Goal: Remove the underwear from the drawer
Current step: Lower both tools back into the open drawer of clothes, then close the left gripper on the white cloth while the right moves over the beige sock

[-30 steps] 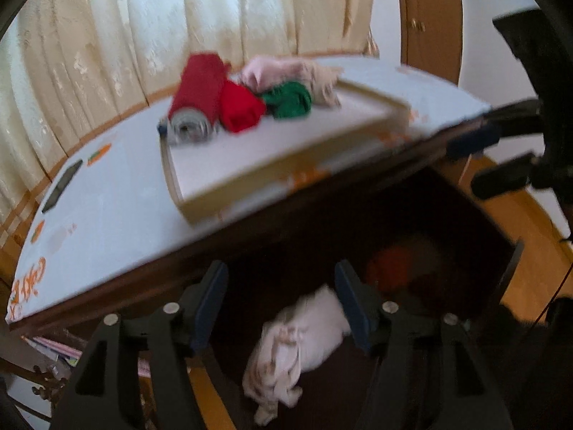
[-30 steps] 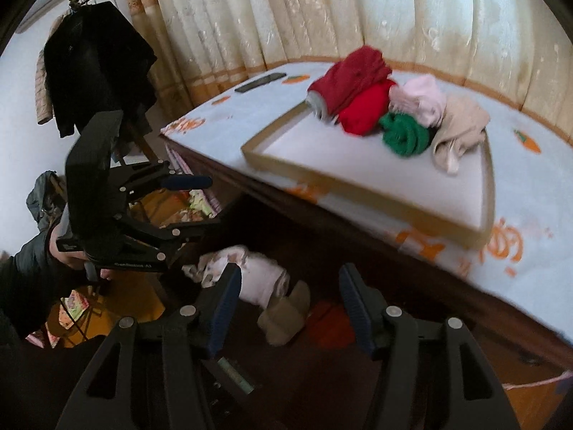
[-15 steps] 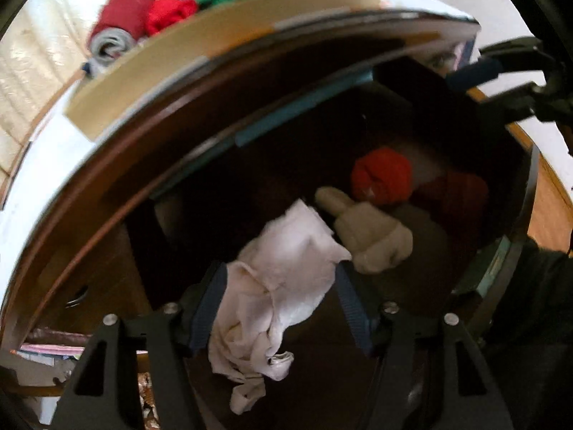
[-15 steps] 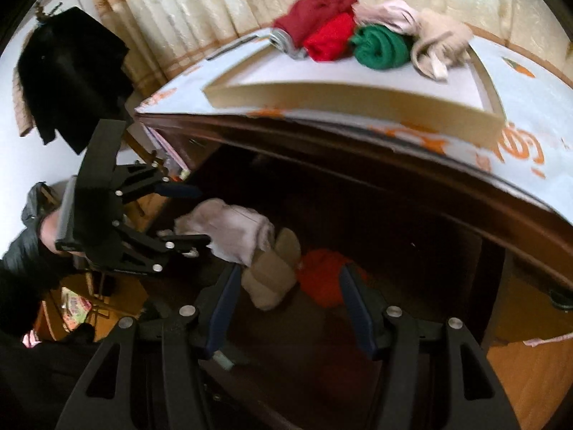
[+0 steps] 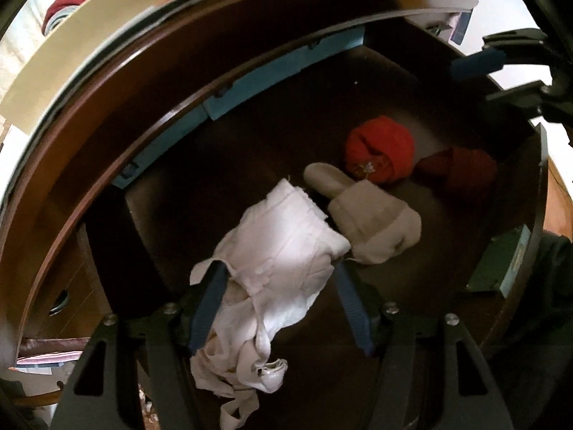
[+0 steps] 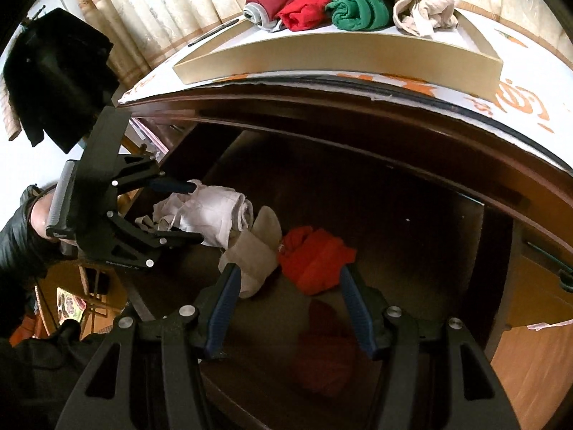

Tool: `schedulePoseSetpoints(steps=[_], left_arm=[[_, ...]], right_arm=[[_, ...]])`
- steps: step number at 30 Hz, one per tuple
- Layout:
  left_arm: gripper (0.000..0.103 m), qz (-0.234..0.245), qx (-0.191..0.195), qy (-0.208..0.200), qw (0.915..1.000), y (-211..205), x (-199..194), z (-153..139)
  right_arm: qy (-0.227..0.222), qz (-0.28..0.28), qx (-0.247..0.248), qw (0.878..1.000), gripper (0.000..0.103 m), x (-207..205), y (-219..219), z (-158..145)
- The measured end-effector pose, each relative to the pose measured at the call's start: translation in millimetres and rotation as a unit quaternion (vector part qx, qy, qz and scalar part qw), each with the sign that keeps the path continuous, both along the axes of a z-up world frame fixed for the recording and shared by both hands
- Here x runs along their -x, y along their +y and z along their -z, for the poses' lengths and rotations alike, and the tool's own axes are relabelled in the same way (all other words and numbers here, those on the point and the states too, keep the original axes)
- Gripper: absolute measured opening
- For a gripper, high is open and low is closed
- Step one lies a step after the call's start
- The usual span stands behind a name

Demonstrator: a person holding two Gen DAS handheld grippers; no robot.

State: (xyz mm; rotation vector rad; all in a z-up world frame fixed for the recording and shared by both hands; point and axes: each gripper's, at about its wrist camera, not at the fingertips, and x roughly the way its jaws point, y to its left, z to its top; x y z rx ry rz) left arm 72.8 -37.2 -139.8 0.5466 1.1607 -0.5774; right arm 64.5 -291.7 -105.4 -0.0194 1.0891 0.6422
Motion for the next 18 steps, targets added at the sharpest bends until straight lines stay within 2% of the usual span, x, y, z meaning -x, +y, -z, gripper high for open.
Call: schedulePoseSetpoints(steps=[5, 18], left_arm=[[0.064, 0.0, -0.008, 0.004, 1.0, -3.0, -5.9, 2.6], [0.073, -0.007, -0.016, 0.006, 0.9998, -6.7, -14.5, 11.5]], right_arm=[[0.004, -0.002, 0.001, 1.0, 0.06, 1.2, 3.0, 3.2], [0.016, -0.007, -0.005, 1.0, 0.06, 4.3, 10.3, 11.5]])
